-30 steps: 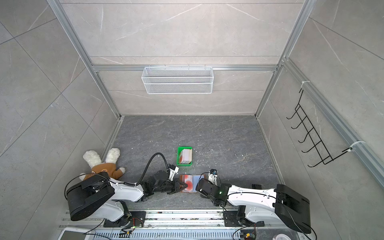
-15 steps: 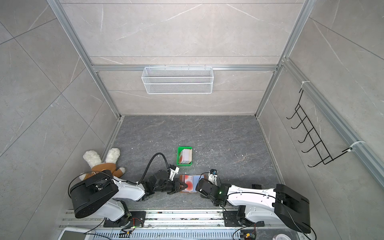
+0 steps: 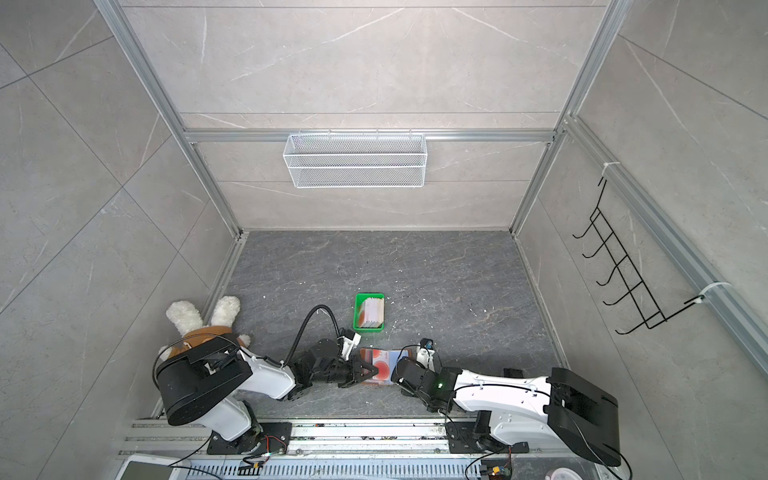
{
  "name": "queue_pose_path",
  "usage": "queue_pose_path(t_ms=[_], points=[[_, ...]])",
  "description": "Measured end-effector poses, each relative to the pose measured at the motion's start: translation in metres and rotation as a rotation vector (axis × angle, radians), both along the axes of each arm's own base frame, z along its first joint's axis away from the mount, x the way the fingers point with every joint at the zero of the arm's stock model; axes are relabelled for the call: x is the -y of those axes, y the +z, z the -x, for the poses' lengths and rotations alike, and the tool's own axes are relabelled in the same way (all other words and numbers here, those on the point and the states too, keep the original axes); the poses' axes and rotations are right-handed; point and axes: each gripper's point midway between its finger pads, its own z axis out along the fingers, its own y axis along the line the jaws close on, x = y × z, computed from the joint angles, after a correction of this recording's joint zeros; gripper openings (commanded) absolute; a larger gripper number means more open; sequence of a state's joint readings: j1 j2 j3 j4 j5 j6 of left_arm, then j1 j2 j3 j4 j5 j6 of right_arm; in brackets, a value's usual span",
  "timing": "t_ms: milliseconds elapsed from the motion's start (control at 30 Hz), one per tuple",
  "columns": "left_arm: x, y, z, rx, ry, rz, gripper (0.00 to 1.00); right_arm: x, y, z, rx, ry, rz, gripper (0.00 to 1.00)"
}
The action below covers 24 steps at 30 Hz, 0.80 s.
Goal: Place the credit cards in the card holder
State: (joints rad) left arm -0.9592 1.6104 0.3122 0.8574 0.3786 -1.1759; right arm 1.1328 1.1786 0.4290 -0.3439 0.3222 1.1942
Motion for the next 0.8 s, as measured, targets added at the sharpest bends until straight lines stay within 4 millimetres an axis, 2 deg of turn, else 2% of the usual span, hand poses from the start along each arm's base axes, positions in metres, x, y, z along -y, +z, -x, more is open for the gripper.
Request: queue_pose_path(t_ms=[800], points=[[-0.0034, -0.0018, 0.0019, -0.062, 0.04, 0.023, 0.0, -0.0001, -0.0008, -0.0009, 0.001, -0.001, 0.008, 0.16]])
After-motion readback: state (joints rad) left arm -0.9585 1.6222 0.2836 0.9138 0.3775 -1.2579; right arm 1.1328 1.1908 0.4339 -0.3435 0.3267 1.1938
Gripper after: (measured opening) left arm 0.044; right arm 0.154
